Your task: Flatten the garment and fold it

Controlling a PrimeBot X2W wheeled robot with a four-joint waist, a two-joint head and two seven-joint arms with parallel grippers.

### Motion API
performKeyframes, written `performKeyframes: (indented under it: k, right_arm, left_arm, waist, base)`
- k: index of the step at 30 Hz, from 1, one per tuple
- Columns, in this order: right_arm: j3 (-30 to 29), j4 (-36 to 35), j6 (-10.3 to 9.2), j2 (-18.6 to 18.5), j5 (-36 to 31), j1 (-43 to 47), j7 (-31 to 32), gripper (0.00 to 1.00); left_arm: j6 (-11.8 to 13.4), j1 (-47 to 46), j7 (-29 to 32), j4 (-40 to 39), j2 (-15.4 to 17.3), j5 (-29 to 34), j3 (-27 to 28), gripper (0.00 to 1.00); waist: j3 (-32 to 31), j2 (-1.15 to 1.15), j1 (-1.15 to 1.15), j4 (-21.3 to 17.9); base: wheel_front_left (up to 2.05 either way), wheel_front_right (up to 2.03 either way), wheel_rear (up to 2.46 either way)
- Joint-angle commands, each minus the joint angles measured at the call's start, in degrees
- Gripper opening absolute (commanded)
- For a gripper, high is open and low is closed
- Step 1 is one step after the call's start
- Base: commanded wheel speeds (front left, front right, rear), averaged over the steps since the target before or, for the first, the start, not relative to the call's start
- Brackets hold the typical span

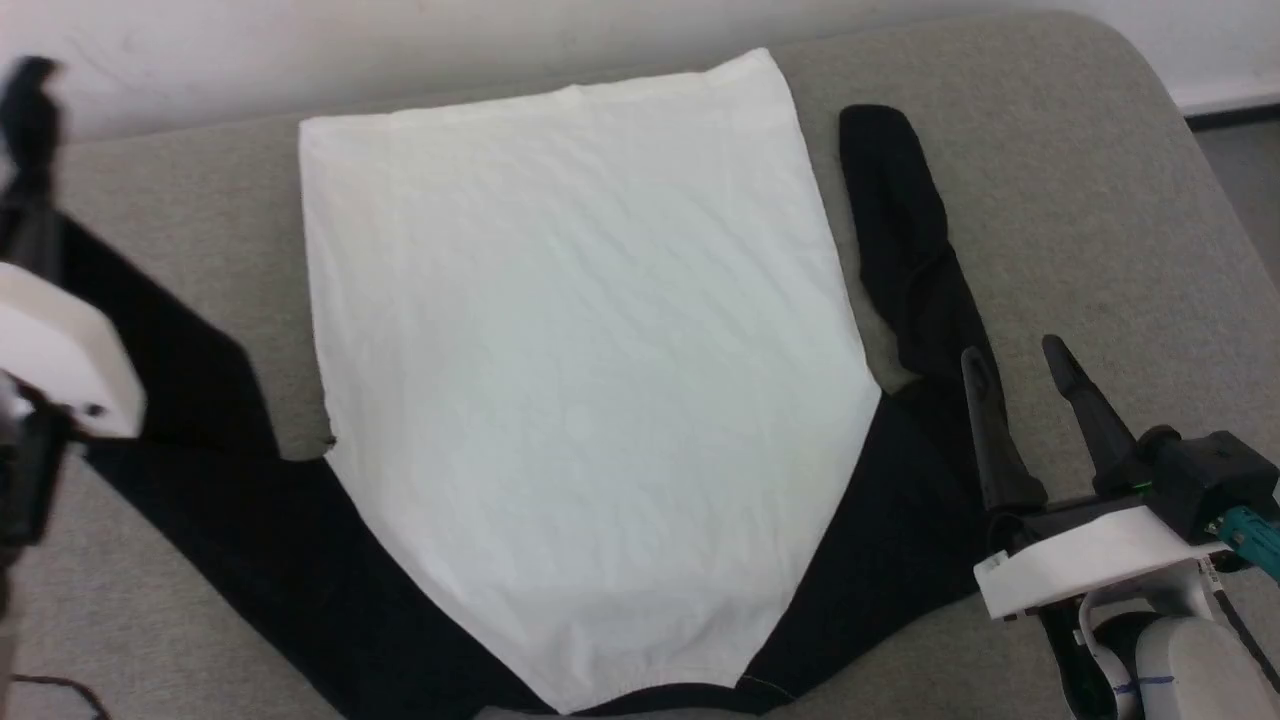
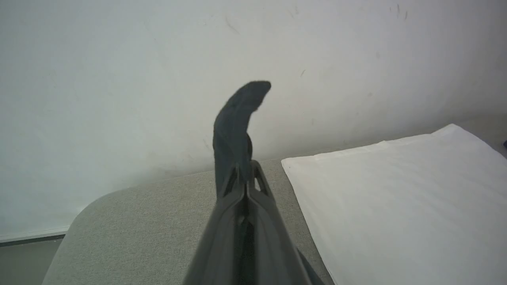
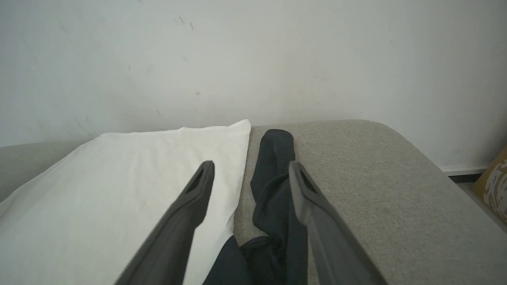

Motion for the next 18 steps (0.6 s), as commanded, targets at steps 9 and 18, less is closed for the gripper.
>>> performKeyframes:
  k: [9, 18]
  right_arm:
    - [0.87, -1.02, -0.11, 0.18, 0.76, 1.4, 1.05, 1.0]
    - [1.3, -0.93, -0.11, 0.18, 1.64, 1.79, 1.25, 1.0]
  left_arm:
    - [-2.71, -4.19, 5.67, -9.54, -7.76, 5.4, -18.0, 0.0]
    - [-3.81, -3.99, 1.21, 3.84, -22.72, 5.09, -32.44, 0.0]
  waist:
    - [-4.28, 0.0, 0.02, 2.16]
    - [-3.77, 0.0, 0.02, -0.89]
  base:
    - [0.0, 0.0, 0.0]
    - [0.0, 0.0, 0.0]
